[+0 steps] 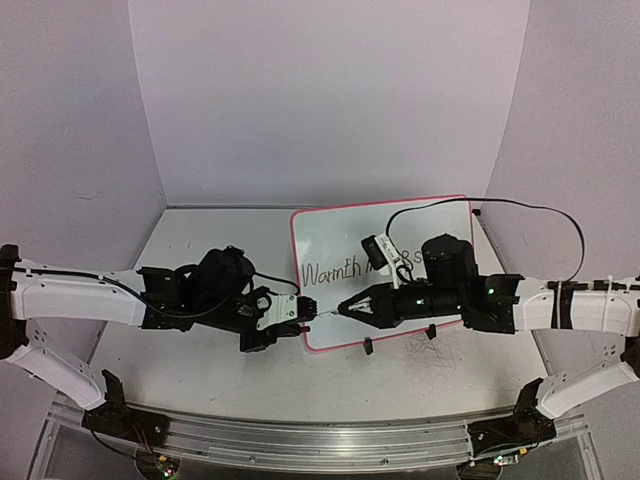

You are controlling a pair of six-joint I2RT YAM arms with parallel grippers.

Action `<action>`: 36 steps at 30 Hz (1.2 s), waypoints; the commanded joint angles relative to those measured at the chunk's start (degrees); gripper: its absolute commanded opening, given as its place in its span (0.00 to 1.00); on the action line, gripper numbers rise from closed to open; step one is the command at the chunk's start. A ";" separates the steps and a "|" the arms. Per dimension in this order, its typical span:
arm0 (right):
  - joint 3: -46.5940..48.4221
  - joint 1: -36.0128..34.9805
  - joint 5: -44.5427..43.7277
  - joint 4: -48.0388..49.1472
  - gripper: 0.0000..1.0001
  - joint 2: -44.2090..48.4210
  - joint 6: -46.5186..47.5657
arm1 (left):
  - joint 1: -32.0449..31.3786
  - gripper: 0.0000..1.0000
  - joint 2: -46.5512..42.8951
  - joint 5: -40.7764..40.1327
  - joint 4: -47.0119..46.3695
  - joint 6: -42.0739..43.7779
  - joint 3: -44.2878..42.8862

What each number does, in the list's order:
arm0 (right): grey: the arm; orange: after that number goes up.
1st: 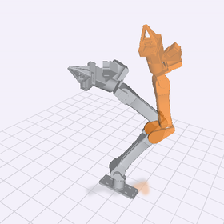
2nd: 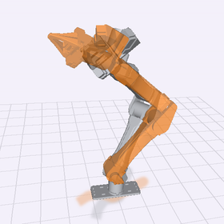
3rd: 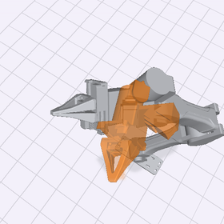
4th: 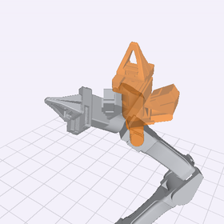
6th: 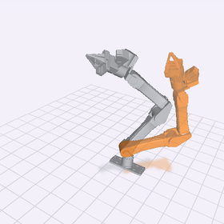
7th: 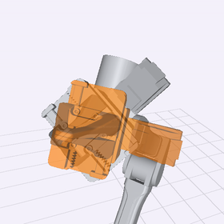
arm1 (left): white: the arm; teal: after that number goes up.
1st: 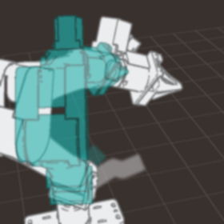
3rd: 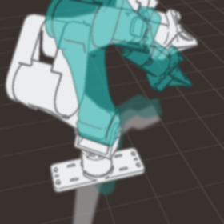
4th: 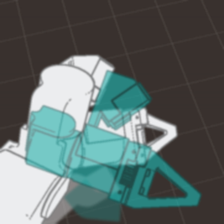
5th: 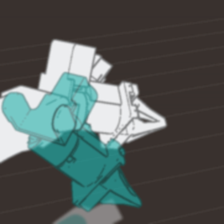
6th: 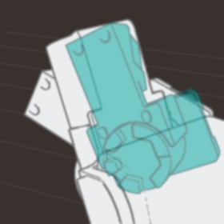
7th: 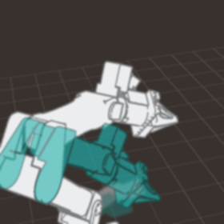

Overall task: Write a sentence on the whiteboard
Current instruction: Insert the whiteboard marker without the cap into the pen cap.

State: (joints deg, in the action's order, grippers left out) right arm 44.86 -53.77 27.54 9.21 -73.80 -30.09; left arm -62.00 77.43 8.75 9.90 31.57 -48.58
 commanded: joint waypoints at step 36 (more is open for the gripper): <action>-0.22 -2.17 -2.94 2.61 0.00 -0.69 -0.09 | -0.41 0.00 -2.38 -1.13 -2.87 0.26 0.59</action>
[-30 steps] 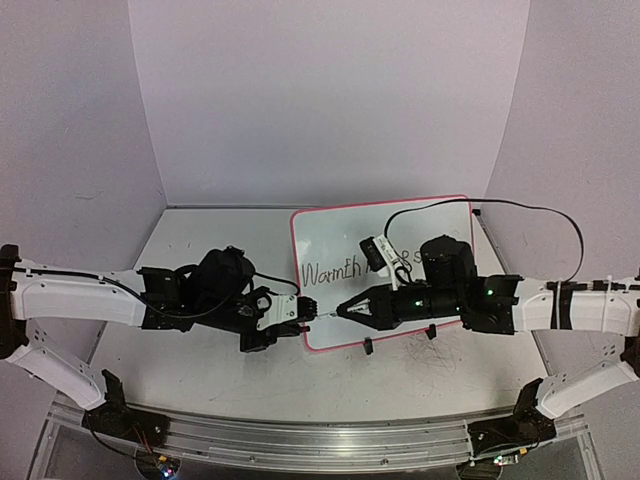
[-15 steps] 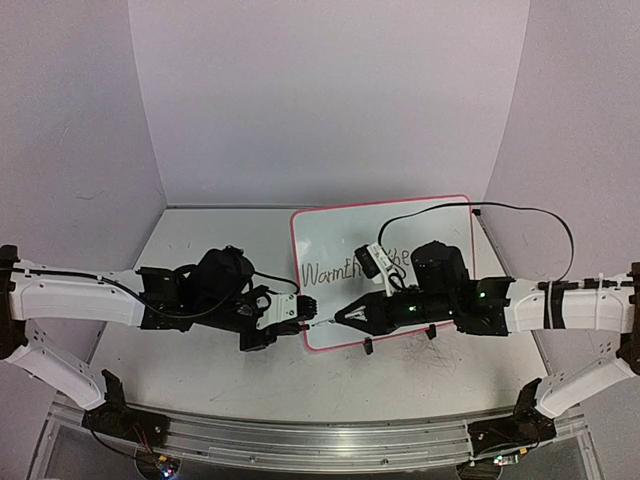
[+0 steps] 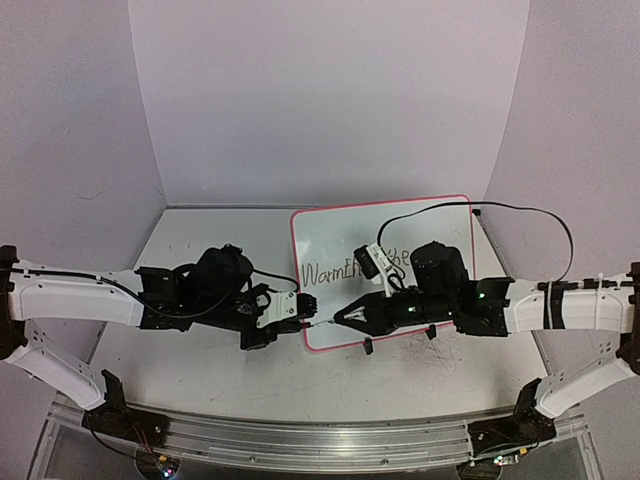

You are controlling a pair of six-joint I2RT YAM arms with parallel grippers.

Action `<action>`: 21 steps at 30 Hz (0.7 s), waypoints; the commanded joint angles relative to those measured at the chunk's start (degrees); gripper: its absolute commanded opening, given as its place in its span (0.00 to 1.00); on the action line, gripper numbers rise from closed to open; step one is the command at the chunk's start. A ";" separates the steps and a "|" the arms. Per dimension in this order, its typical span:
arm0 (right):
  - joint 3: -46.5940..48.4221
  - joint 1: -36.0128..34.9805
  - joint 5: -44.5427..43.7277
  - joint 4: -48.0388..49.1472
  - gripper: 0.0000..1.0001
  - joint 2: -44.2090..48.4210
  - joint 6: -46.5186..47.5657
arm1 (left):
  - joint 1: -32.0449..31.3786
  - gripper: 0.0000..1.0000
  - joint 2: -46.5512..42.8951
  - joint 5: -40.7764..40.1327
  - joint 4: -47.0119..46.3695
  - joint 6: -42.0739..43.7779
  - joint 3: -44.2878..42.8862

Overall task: Write a sentence on the whiteboard
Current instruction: Insert the whiteboard marker without the cap into the pen cap.

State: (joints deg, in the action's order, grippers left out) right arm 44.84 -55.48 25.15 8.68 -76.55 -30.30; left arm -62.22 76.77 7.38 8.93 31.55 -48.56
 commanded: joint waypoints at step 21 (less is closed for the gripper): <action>0.53 -0.85 1.07 3.22 0.00 -1.03 0.47 | -0.15 0.00 -1.54 0.53 -1.90 0.44 0.43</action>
State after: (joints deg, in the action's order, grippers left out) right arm 44.84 -55.72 25.71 9.87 -76.74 -30.26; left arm -62.22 76.77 7.40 8.88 31.57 -48.23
